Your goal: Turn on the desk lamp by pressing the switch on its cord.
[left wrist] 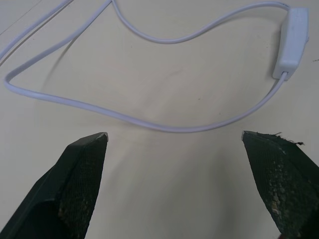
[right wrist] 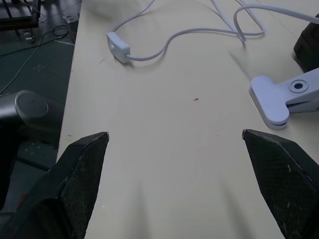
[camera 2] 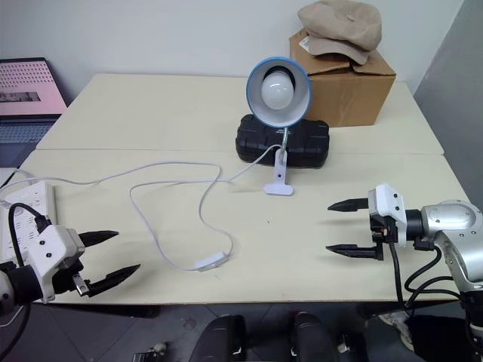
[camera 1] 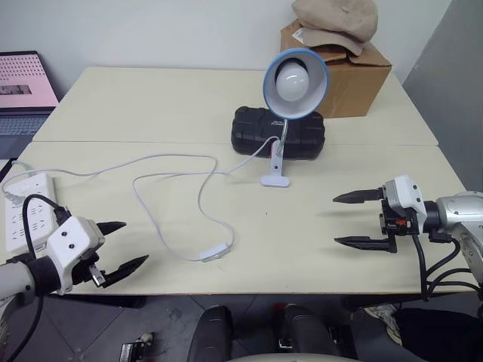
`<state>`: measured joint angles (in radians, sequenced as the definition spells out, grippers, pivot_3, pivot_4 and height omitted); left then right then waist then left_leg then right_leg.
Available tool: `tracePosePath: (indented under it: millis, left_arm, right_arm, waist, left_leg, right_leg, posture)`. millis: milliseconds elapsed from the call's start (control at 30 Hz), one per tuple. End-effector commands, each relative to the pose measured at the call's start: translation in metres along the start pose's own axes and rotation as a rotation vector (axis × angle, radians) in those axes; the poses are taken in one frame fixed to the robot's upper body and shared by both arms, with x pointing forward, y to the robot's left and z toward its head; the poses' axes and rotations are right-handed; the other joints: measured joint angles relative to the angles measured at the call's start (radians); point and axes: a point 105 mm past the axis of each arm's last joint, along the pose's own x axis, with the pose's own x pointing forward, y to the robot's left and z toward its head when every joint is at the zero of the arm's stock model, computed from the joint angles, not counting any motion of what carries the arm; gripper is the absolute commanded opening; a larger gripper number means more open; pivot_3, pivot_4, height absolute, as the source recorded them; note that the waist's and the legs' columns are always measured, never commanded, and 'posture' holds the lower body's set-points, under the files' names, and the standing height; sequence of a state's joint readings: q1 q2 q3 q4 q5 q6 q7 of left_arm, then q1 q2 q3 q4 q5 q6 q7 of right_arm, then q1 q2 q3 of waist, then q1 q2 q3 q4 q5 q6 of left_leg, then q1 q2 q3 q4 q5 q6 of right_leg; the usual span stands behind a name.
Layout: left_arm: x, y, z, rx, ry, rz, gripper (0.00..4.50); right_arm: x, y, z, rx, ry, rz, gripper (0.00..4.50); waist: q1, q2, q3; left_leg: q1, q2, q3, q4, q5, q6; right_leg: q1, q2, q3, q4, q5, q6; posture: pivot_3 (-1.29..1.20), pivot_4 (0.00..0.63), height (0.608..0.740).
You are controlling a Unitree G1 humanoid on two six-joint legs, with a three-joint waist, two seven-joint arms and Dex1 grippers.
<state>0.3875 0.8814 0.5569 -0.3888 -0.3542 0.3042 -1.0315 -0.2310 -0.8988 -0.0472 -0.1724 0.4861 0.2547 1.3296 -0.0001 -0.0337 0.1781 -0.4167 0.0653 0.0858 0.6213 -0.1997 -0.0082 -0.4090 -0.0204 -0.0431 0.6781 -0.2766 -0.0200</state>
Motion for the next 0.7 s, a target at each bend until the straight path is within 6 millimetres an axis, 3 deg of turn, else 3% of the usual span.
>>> tracePosePath:
  millis: [33,300,700]
  left_arm:
    - [-0.005,0.008,0.009,0.015,-0.026,0.037,4.47]
    - [0.000,0.007,-0.001,0.072,0.077,0.037,4.47]
    - [-0.003,0.009,0.004,0.090,0.016,-0.009,4.47]
  right_arm:
    - [-0.002,-0.002,0.014,-0.053,-0.017,-0.003,4.50]
    - [0.000,-0.002,0.013,-0.058,-0.023,0.002,4.50]
    - [0.009,-0.001,0.010,-0.074,-0.030,-0.011,4.50]
  waist:
    - [0.000,0.000,0.000]
    - [0.000,0.000,0.000]
    - [0.000,0.000,0.000]
  left_leg:
    - [0.000,0.000,0.000,0.000,0.000,0.000]
    - [0.000,0.000,0.000,0.002,0.000,0.000]
    - [0.000,0.001,0.000,0.002,0.000,0.000]
  right_leg:
    - [0.000,0.000,0.000,0.000,0.000,0.000]
    - [0.000,0.000,0.000,0.001,0.000,0.000]
    - [0.000,0.000,0.000,0.001,0.000,0.000]
  posture:
    - [0.00,0.150,0.740]
    - [0.00,0.150,0.740]
    - [0.00,0.150,0.740]
